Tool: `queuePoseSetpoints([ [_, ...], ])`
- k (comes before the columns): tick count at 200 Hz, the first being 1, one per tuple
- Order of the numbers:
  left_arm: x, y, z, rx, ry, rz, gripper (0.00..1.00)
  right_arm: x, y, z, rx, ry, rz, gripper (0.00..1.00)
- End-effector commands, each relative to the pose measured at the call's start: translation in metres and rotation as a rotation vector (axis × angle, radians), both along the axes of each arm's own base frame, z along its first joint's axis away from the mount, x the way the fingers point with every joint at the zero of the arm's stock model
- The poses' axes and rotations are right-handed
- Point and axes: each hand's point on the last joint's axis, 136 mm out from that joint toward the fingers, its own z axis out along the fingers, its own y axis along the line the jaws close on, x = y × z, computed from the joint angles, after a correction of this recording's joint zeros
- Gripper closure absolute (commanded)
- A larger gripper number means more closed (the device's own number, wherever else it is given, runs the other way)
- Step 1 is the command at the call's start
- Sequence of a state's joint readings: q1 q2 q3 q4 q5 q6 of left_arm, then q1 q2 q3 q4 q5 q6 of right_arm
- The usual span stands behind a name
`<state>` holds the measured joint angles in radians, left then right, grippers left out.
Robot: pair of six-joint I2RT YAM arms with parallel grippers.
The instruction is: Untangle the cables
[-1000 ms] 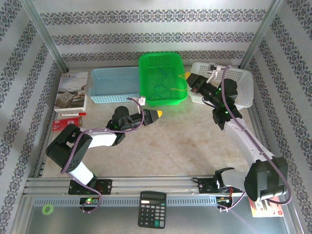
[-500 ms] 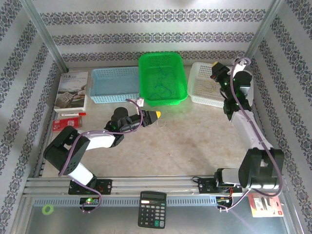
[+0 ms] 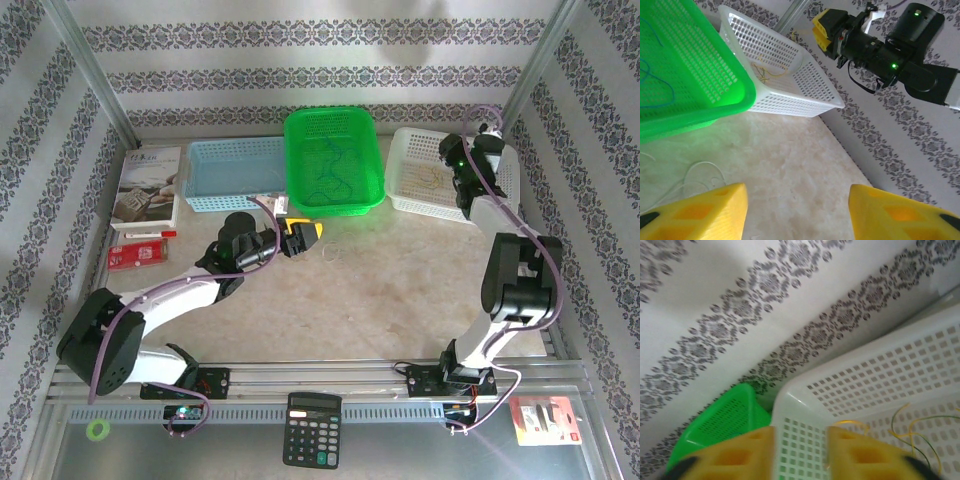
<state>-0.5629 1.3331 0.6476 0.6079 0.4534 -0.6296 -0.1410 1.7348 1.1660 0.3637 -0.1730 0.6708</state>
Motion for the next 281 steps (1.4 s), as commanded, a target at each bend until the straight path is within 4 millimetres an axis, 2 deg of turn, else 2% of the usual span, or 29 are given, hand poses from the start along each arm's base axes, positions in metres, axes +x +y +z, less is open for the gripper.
queuePoseSetpoints([
  [1, 0.001, 0.005, 0.005, 0.061, -0.03, 0.022, 0.41, 0.005, -0.001, 0.01, -0.017, -0.015, 0.03, 0.52],
  [38, 0.001, 0.008, 0.004, 0.073, -0.031, 0.037, 0.33, -0.01, 0.008, 0.029, 0.001, -0.059, 0.056, 0.5],
  [68, 0.002, 0.01, -0.003, 0.084, -0.015, 0.047, 0.27, -0.03, 0.033, 0.053, 0.02, -0.109, 0.115, 0.5],
  [107, 0.004, 0.015, -0.014, 0.105, 0.0, 0.076, 0.13, -0.065, 0.09, 0.07, 0.013, -0.145, 0.233, 0.5],
  [131, 0.005, 0.018, -0.024, 0.13, 0.02, 0.09, 0.0, -0.09, 0.13, 0.066, 0.001, -0.136, 0.324, 0.49],
  [142, 0.005, 0.019, -0.027, 0.136, 0.029, 0.095, 0.0, -0.102, 0.15, 0.062, -0.013, -0.122, 0.369, 0.49],
  [179, 0.006, 0.026, -0.036, 0.15, 0.051, 0.131, 0.0, -0.146, 0.215, 0.028, -0.095, -0.044, 0.519, 0.48],
  [231, 0.006, 0.043, -0.044, 0.219, 0.082, 0.194, 0.0, -0.205, 0.303, -0.057, -0.235, 0.138, 0.719, 0.42],
  [255, 0.009, 0.058, -0.045, 0.249, 0.089, 0.26, 0.0, -0.216, 0.325, -0.094, -0.299, 0.234, 0.765, 0.39],
  [281, 0.014, 0.081, -0.046, 0.261, 0.119, 0.352, 0.0, -0.216, 0.333, -0.123, -0.345, 0.312, 0.767, 0.38],
])
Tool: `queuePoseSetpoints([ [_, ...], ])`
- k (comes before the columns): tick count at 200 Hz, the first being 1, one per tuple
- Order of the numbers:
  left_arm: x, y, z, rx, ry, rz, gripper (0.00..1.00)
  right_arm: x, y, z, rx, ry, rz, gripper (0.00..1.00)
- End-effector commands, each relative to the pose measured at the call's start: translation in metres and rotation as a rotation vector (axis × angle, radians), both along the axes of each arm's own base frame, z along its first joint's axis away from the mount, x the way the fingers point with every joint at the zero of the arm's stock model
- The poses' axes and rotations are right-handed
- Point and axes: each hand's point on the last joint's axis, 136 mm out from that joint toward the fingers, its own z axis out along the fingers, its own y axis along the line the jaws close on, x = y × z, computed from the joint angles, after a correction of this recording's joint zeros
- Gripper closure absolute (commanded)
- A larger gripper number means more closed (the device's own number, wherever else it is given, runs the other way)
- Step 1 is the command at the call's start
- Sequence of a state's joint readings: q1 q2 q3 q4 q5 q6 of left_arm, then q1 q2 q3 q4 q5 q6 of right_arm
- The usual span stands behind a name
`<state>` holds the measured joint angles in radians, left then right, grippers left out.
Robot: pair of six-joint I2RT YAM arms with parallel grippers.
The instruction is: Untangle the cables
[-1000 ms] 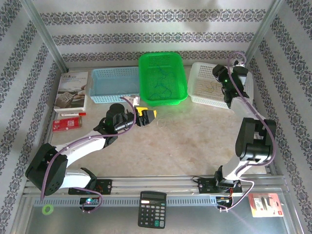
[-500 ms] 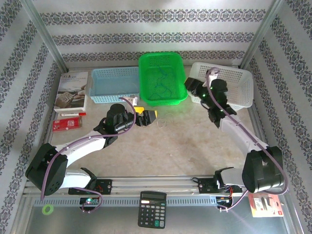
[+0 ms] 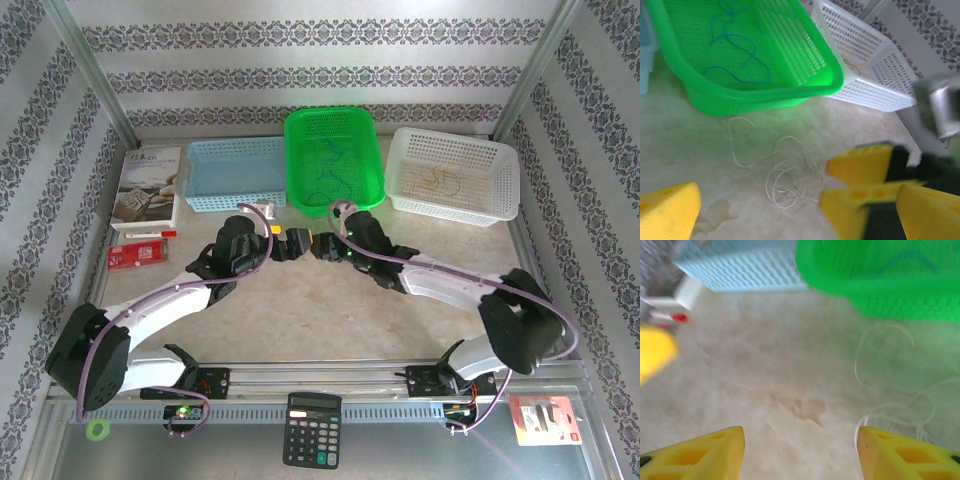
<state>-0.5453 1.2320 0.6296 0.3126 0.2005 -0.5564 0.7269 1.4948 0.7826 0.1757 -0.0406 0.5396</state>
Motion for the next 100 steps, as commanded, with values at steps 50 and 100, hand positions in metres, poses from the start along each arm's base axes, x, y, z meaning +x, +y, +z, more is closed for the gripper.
queuePoseSetpoints([
  [50, 0.002, 0.041, 0.003, 0.022, 0.022, 0.146, 0.0, 0.013, -0.001, -0.043, -0.179, 0.048, -0.052, 0.36],
  [100, 0.002, 0.041, 0.003, -0.001, 0.036, 0.152, 0.0, 0.038, -0.013, -0.067, -0.218, 0.087, -0.161, 0.4],
])
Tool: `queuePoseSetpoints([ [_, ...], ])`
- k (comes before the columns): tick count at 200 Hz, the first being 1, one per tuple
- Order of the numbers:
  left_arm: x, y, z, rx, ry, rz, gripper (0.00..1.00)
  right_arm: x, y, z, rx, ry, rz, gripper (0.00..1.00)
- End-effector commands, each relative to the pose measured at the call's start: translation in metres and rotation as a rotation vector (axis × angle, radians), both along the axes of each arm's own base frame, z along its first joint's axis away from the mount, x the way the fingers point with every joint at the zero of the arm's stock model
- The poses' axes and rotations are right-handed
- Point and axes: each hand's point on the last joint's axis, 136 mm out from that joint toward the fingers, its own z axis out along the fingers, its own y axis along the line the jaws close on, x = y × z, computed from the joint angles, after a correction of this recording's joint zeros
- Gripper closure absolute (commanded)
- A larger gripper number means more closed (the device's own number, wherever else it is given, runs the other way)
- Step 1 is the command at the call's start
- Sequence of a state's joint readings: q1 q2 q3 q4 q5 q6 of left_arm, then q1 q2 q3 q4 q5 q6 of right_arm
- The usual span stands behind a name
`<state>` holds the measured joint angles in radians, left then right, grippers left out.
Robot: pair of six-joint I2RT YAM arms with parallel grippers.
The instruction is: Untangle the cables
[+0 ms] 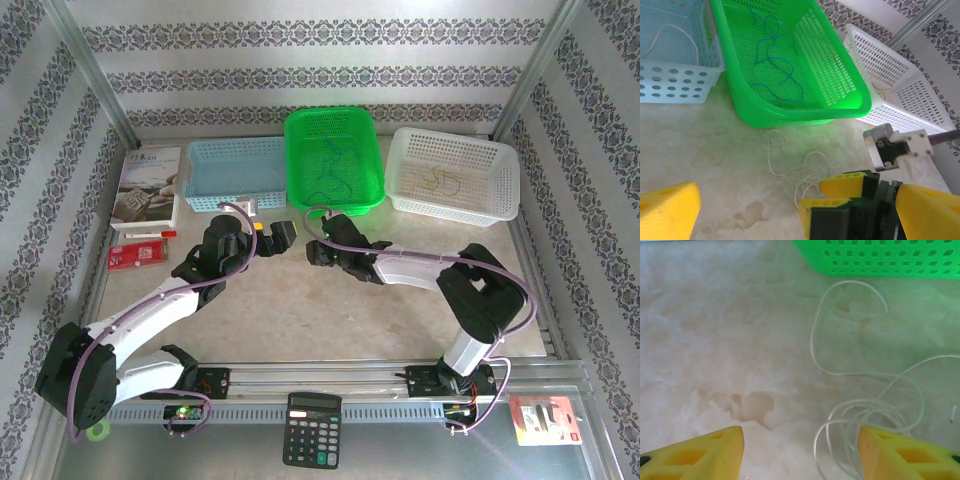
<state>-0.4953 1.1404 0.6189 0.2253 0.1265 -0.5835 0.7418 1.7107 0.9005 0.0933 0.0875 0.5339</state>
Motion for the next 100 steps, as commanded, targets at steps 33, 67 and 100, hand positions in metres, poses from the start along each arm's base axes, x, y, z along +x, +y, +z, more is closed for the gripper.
queuePoseSetpoints([
  [33, -0.003, 0.006, -0.001, -0.024, 0.022, 0.024, 0.0, 0.015, -0.011, -0.019, -0.008, 0.051, -0.055, 0.83],
  [67, -0.005, 0.006, 0.003, -0.025, 0.018, 0.02, 0.0, -0.007, -0.008, 0.014, 0.119, 0.019, 0.021, 1.0],
  [100, -0.006, 0.003, 0.001, -0.033, 0.028, 0.002, 0.0, -0.037, -0.006, 0.058, 0.297, -0.03, 0.174, 1.0],
])
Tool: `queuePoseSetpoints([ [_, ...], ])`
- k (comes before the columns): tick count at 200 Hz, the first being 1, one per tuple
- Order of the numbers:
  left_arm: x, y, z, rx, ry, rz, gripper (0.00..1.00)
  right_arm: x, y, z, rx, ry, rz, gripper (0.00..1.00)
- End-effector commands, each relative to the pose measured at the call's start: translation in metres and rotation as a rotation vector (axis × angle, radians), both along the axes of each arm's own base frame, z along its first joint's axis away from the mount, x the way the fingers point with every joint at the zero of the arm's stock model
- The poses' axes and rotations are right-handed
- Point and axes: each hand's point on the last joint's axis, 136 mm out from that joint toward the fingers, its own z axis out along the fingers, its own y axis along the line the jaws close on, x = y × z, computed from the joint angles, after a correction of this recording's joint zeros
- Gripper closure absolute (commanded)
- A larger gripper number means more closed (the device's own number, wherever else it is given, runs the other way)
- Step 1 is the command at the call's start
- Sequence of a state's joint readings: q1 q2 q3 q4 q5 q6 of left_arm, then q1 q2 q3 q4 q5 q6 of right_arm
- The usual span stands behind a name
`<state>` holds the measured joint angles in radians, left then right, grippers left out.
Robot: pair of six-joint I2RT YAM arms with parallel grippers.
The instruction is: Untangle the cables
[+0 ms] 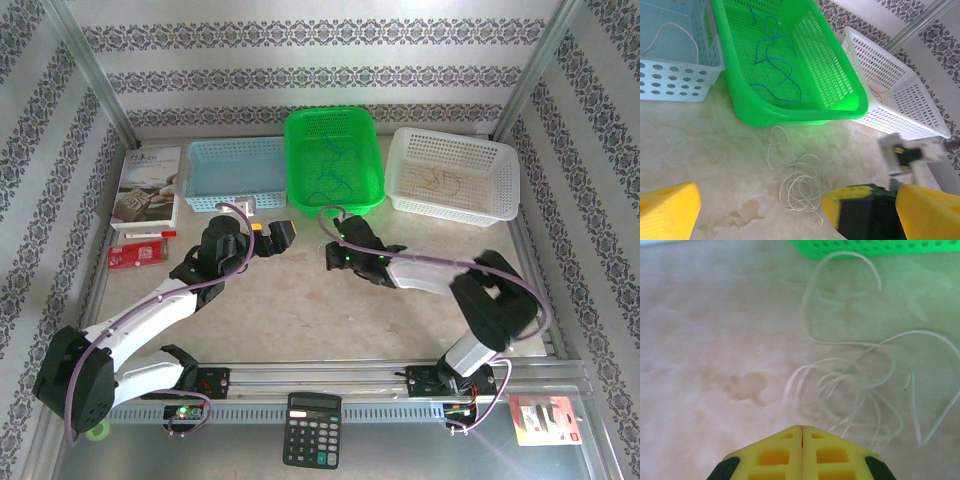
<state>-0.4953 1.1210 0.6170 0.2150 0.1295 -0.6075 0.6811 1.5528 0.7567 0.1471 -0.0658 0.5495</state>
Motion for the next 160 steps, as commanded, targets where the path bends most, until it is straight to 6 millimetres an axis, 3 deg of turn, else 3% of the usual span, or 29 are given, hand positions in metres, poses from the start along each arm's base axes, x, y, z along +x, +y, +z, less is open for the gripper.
queuePoseSetpoints([
  [1, -0.003, 0.002, -0.002, -0.01, 0.023, -0.005, 0.0, -0.016, 0.011, 0.042, 0.168, -0.062, 0.129, 1.0],
  [26, -0.004, -0.002, -0.01, -0.016, 0.054, -0.025, 0.0, -0.031, 0.003, 0.055, 0.241, -0.06, 0.185, 1.0],
  [57, -0.006, -0.003, -0.022, -0.01, 0.081, -0.031, 0.0, -0.03, -0.024, 0.043, 0.218, -0.038, 0.088, 1.0],
  [77, -0.005, -0.003, -0.026, -0.013, 0.089, -0.027, 0.0, -0.02, -0.04, 0.03, 0.184, -0.017, 0.007, 0.64],
  [92, -0.004, -0.005, -0.027, -0.019, 0.095, -0.029, 0.0, -0.011, -0.046, 0.018, 0.145, -0.003, -0.025, 0.53],
  [124, 0.0, -0.01, -0.028, -0.023, 0.108, -0.042, 0.0, 0.011, -0.052, -0.011, 0.075, 0.053, -0.088, 0.51],
  [160, 0.004, -0.015, -0.031, -0.025, 0.124, -0.055, 0.0, 0.026, -0.031, -0.02, 0.094, 0.089, -0.061, 0.51],
])
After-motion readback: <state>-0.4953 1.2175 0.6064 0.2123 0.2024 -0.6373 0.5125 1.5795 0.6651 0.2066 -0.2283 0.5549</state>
